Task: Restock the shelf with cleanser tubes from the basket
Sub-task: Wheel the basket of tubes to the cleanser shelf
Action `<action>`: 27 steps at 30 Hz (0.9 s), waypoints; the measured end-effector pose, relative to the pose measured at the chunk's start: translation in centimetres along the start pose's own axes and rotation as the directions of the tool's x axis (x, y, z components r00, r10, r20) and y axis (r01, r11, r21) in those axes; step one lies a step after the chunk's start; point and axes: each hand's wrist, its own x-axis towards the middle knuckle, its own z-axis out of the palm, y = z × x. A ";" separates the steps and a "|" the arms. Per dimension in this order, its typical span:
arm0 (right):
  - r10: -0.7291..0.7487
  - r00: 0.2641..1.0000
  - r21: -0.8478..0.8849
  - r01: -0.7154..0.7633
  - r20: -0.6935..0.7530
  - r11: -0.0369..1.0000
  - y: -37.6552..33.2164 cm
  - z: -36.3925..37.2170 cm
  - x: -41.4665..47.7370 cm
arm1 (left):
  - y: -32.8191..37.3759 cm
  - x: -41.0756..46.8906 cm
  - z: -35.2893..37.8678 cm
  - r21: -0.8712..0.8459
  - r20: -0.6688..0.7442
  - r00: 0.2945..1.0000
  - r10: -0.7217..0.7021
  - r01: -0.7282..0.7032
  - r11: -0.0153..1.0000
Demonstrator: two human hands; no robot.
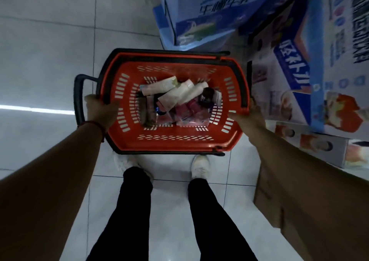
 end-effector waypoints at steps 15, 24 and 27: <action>0.190 0.977 0.268 -0.211 0.102 0.940 -12.3 -1.5 -8.5 | -1.6 -5.8 -7.7 -0.285 0.044 0.930 -0.364 0.361 0.888; -0.009 0.954 0.177 -0.046 0.299 0.983 -27.8 1.5 -25.8 | -5.6 -18.7 -25.7 -0.570 -0.161 0.869 -0.467 0.305 0.763; -0.118 0.951 0.129 0.083 0.287 0.988 -34.0 3.6 -33.6 | -8.2 -21.6 -34.0 -0.636 -0.236 0.834 -0.498 0.255 0.729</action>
